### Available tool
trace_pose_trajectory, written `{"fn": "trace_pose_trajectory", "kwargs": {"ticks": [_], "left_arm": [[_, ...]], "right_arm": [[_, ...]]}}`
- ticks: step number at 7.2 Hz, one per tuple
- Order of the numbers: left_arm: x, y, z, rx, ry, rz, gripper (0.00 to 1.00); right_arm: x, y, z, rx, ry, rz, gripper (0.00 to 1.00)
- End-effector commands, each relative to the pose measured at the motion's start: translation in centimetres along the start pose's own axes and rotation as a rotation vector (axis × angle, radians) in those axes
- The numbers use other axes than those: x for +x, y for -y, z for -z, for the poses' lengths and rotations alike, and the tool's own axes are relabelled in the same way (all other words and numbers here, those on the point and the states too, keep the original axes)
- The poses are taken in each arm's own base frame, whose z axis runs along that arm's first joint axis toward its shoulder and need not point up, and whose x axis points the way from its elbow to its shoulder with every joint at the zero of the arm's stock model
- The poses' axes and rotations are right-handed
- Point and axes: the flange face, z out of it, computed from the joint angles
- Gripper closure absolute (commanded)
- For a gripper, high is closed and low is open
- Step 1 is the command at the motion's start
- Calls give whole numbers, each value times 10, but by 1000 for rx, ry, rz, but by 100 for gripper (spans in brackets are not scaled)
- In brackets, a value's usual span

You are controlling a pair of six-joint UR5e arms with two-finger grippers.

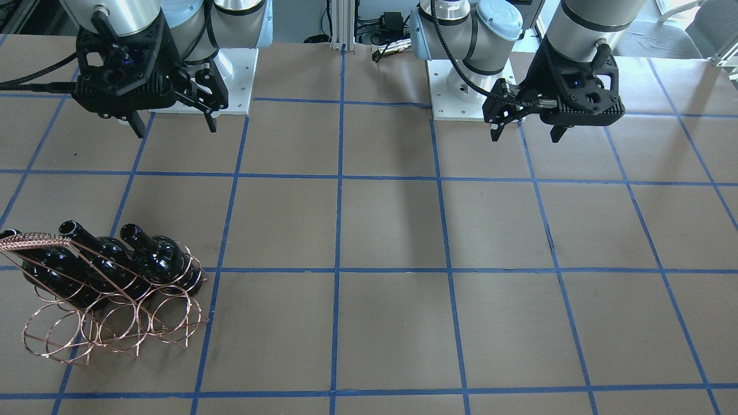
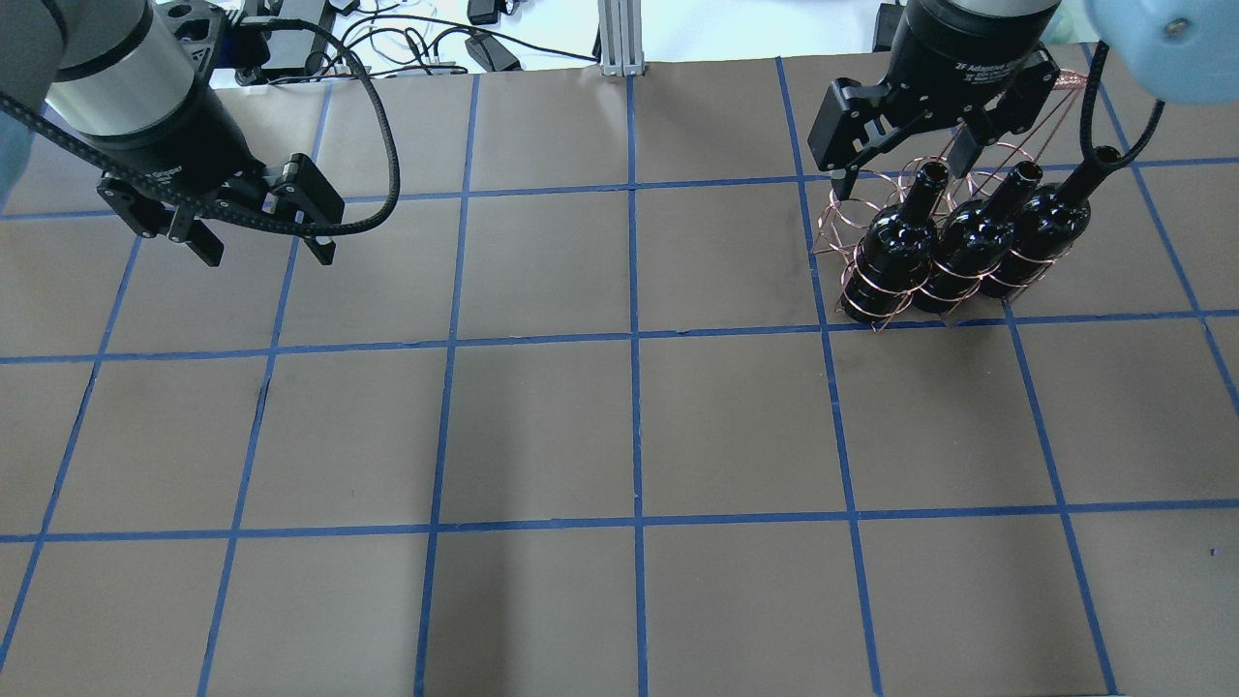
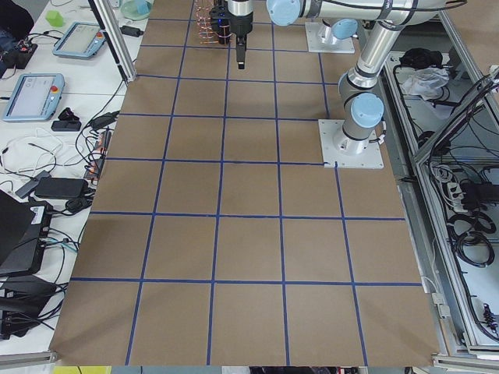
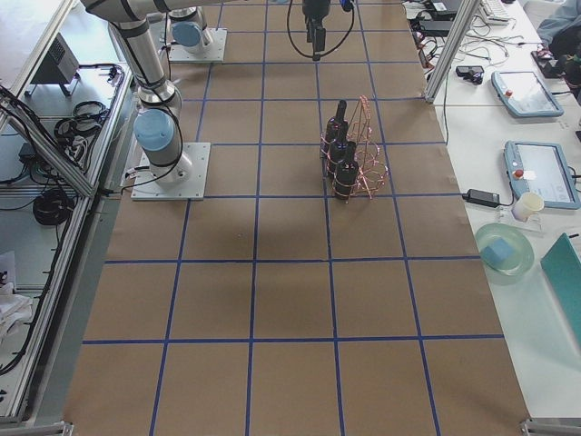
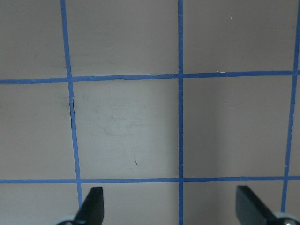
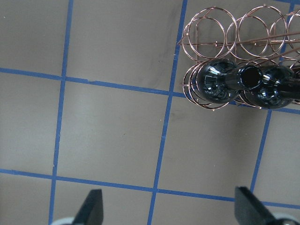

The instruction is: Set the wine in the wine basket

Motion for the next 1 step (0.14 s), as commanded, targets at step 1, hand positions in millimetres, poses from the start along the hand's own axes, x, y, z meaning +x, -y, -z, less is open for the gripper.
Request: {"fn": "trace_pose_trajectory", "kwargs": {"ticks": [1], "left_arm": [[-1,0,0,1,-1,2,0]], "right_arm": [[0,0,-1,-1,1,0,0]]}}
